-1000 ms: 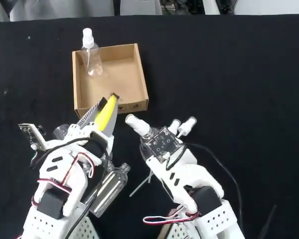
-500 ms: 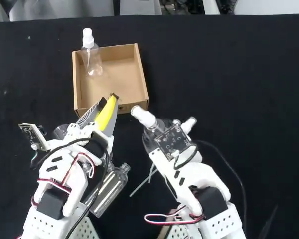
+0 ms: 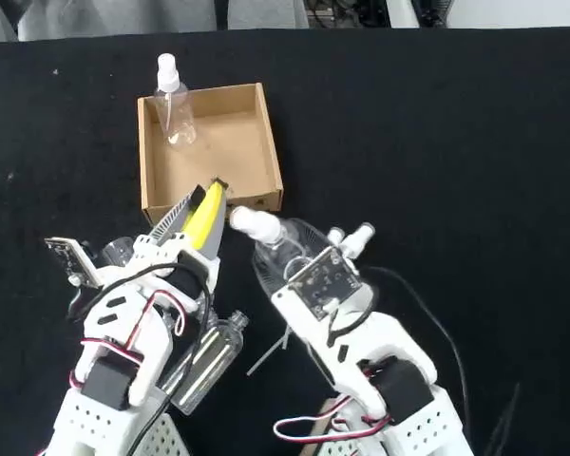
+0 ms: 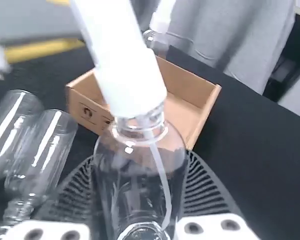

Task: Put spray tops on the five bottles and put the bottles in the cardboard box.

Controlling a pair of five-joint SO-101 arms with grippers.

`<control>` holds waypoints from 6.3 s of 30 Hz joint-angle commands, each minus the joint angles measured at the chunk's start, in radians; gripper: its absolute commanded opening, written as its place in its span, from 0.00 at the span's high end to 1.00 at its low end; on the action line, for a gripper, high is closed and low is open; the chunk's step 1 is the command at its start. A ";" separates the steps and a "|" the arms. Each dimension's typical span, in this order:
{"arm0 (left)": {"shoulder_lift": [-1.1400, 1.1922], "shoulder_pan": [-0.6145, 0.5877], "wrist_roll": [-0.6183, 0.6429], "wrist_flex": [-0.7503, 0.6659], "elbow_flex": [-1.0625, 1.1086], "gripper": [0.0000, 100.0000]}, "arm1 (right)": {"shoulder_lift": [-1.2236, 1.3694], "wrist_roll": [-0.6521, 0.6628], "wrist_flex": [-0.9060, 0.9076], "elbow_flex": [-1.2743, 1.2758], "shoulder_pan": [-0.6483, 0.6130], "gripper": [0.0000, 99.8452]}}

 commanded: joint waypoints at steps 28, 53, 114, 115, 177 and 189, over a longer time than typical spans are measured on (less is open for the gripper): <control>-0.008 0.196 -0.242 0.020 0.035 0.90 | -0.027 -0.009 -0.021 0.074 -0.002 0.95; -0.011 0.042 -0.187 0.072 -0.059 0.90 | -0.027 -0.009 -0.009 0.087 0.046 0.95; -0.009 -0.351 -0.338 0.236 0.107 0.89 | -0.028 -0.152 -0.018 0.101 0.044 0.95; -0.009 -0.351 -0.339 0.247 0.107 0.89 | -0.028 -0.152 -0.018 0.101 0.044 0.95; -0.008 -0.351 -0.465 0.376 0.107 0.89 | 0.656 -0.158 -0.305 -0.572 0.052 0.95; -0.008 -0.351 -0.465 0.376 0.107 0.89 | 0.834 -0.158 -0.310 -0.682 0.051 0.95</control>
